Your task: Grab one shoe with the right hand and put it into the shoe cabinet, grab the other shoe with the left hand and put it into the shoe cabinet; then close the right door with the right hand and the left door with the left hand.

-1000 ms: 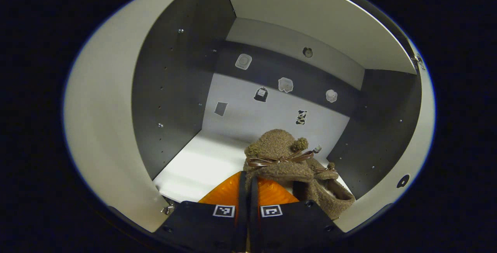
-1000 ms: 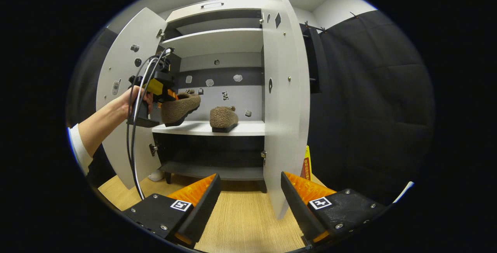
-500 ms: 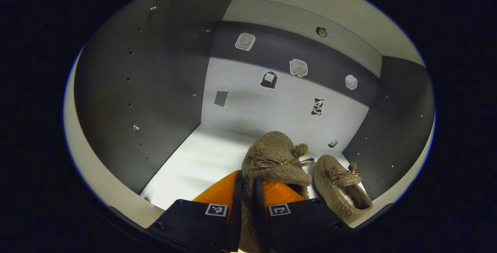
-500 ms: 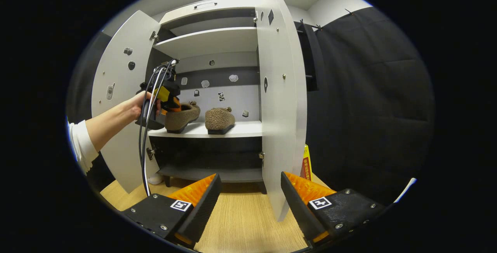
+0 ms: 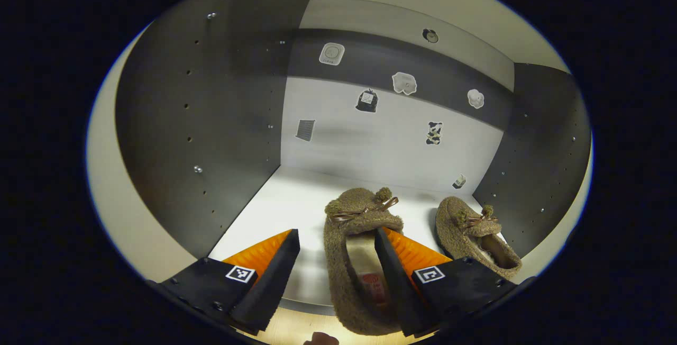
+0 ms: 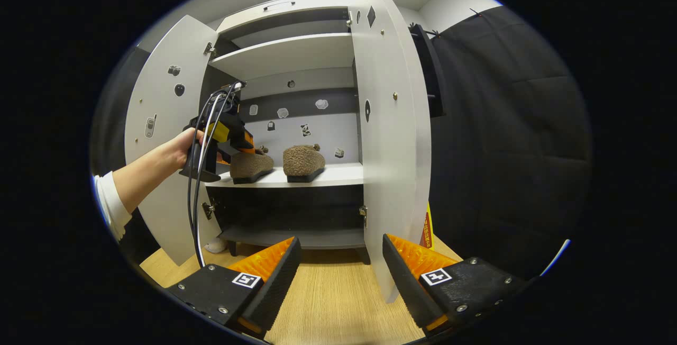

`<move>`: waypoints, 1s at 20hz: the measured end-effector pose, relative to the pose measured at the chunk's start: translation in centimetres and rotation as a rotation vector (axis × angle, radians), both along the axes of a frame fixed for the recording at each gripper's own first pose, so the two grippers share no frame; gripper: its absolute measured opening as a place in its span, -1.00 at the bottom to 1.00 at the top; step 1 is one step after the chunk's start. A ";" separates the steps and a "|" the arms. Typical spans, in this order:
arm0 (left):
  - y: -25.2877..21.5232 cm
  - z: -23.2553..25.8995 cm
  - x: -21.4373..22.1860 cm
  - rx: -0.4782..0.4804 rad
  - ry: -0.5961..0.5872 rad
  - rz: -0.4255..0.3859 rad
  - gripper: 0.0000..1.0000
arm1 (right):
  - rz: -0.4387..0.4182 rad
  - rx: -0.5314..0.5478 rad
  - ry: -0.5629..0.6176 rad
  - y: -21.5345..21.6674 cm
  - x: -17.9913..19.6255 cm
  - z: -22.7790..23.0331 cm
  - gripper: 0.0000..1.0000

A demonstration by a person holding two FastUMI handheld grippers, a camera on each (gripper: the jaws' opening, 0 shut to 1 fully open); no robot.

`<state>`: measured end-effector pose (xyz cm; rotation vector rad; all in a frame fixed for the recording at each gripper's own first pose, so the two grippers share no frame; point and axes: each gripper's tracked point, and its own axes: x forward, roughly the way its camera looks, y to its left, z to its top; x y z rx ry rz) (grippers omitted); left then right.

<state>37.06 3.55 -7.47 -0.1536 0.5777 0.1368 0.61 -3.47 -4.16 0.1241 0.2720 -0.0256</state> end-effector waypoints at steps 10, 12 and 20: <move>-3.5 10.2 -11.0 0.103 -0.387 -0.132 0.90 | 0.045 0.036 -0.109 0.0 -0.2 3.5 0.89; -3.4 10.2 -14.1 0.089 -0.414 -0.132 0.93 | 0.047 0.043 -0.144 -1.1 -0.7 5.0 0.89; -2.0 5.6 -24.5 0.055 -0.425 -0.089 0.93 | -0.159 -0.092 -0.176 -13.6 -2.3 6.8 0.97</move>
